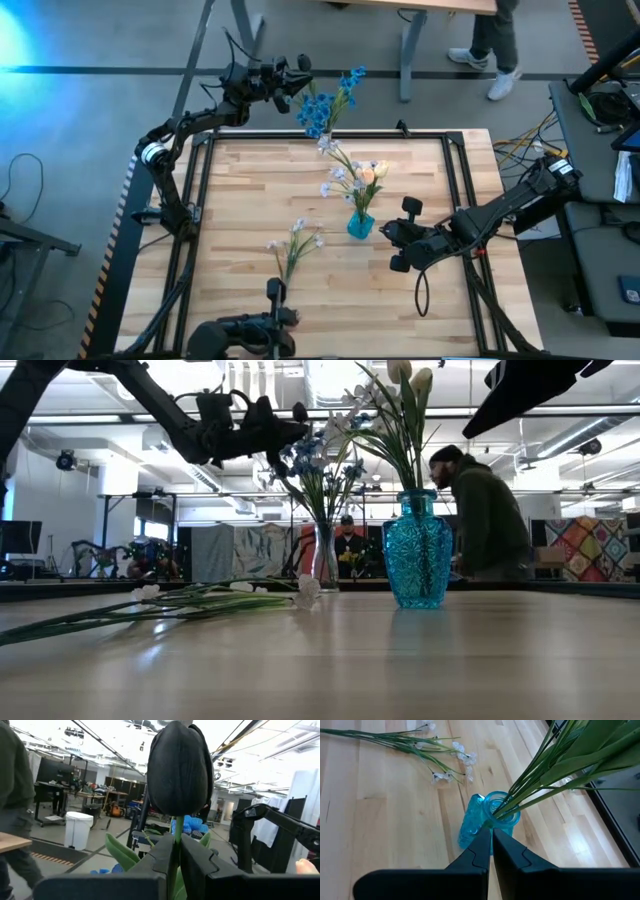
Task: Sort flowers into vase by color
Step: Put black tulip into the transparent vase
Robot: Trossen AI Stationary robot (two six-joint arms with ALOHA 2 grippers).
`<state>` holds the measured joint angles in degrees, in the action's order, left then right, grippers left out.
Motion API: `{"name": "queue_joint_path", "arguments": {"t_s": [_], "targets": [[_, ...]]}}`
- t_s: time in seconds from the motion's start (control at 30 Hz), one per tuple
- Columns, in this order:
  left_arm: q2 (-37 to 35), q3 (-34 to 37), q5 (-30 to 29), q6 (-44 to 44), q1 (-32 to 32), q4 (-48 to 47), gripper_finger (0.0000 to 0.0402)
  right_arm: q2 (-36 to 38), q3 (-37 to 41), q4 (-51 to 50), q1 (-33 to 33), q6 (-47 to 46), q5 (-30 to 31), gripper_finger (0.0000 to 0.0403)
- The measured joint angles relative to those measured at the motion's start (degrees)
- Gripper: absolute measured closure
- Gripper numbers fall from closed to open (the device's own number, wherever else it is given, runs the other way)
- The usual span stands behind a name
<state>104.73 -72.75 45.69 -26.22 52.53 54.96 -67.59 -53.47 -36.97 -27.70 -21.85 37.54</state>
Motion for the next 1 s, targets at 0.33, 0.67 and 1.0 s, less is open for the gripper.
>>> {"name": "queue_joint_path", "arguments": {"t_s": [0.33,0.67,1.0], "targets": [[0.0,0.0,2.7,0.2,-0.3,-0.5,0.0358,0.0,0.0,0.0,0.0,0.0,0.0,0.039],[0.0,-2.2,7.1,0.2,-0.8,-5.0,0.0279,0.0,0.0,0.0,0.0,0.0,0.0,0.039],[-0.2,-3.3,9.4,3.4,-1.0,-8.0,0.0247,0.0,0.0,0.0,0.0,0.0,-0.1,0.039]]}}
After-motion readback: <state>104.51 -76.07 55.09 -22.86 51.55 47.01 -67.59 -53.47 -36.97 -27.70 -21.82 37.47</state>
